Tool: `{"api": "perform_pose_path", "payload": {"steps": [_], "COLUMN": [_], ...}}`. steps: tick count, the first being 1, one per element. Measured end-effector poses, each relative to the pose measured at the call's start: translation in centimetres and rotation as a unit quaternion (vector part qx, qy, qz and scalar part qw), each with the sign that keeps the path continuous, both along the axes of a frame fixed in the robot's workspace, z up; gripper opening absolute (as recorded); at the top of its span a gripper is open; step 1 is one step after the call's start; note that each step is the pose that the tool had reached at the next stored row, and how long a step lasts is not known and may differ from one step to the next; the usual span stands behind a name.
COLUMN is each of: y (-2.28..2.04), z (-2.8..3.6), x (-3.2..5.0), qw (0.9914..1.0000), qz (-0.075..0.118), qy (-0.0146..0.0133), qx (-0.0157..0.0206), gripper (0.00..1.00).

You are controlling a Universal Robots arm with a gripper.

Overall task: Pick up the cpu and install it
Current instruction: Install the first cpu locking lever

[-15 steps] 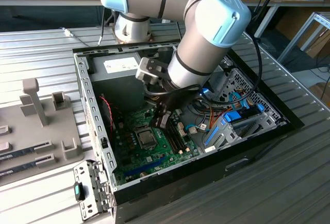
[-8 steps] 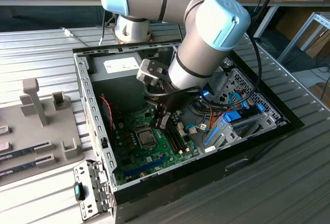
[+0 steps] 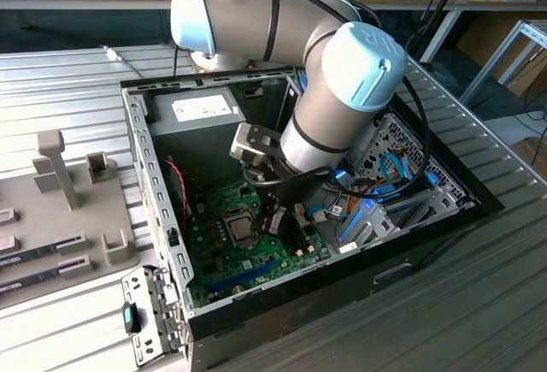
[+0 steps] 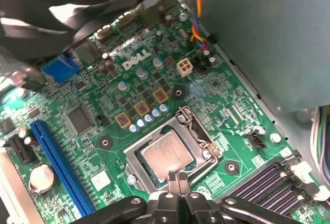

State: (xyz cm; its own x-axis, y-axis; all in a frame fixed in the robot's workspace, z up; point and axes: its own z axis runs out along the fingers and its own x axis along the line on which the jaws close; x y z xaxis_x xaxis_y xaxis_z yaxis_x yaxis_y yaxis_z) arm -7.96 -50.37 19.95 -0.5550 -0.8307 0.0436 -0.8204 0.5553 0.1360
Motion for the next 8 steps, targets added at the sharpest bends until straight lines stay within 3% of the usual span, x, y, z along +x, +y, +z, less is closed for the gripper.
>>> {"api": "perform_pose_path", "payload": {"steps": [8], "y": [-0.52], "z": [-0.10], "x": [0.24], "qw": [0.99963], "qz": [0.027], "qy": [0.0007], "qx": [-0.0001], "gripper": [0.11]}}
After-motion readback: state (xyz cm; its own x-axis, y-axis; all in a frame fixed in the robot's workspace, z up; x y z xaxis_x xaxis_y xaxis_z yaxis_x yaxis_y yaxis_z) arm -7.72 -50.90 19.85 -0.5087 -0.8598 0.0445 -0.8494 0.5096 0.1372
